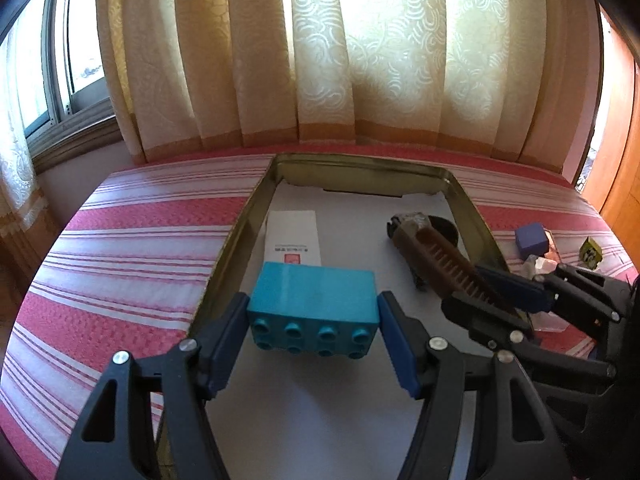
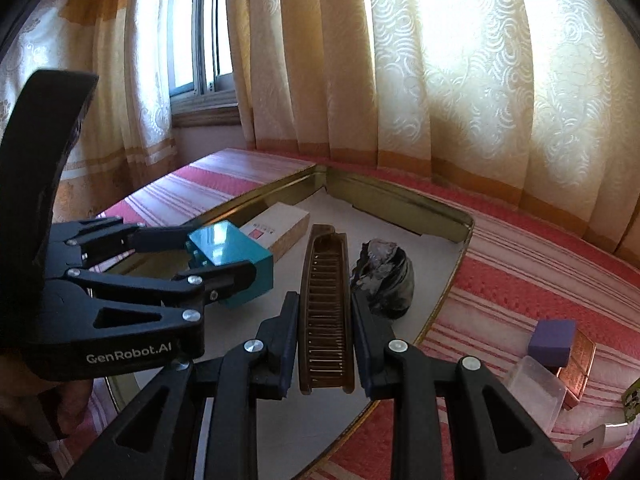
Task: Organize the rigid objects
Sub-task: 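Lower and open the right tool to drop the comb rack while the left tool releases the teal brick, then grasp the red brick with the right tool while the left tool grasps the clear plastic box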
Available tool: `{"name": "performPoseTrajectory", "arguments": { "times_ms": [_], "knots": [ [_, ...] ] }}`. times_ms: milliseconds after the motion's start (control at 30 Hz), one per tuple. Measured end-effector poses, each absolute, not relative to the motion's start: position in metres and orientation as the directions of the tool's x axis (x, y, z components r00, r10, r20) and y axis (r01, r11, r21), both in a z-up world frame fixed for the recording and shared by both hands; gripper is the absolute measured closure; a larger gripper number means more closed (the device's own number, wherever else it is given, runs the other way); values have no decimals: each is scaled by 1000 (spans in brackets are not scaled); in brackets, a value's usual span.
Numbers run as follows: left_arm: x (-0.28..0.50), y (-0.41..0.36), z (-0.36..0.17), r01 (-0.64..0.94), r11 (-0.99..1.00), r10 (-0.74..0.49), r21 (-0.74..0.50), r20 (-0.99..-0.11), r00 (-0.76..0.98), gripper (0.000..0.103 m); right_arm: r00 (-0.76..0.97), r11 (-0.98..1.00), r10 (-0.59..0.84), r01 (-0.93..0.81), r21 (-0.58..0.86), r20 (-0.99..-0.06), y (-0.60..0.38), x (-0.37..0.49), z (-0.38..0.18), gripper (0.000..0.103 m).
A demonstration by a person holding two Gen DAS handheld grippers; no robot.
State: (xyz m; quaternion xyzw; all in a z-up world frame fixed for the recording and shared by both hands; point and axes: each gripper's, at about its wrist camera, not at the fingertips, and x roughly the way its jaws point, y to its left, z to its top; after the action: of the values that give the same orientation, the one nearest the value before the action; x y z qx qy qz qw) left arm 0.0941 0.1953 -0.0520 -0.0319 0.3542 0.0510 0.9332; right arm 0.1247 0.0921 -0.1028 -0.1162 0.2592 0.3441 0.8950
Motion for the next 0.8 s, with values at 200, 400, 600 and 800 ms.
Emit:
{"name": "performPoseTrajectory", "arguments": {
  "times_ms": [200,400,600,800],
  "knots": [
    [88,199,-50,-158,987,114,-10,-651,751,20,638,747,534,-664,-45,-554,92,126,-104,57],
    [65,197,-46,-189,980,111,-68,-602,791,1,651,758,564,-652,6,-508,61,113,-95,40],
    [41,156,-42,-136,987,67,-91,-532,844,1,727,810,519,-586,-14,-449,4,84,-89,35],
    [35,95,-40,-22,996,-26,-87,-505,863,0,827,913,365,-408,-12,-428,-70,80,-90,29]
  ]
}}
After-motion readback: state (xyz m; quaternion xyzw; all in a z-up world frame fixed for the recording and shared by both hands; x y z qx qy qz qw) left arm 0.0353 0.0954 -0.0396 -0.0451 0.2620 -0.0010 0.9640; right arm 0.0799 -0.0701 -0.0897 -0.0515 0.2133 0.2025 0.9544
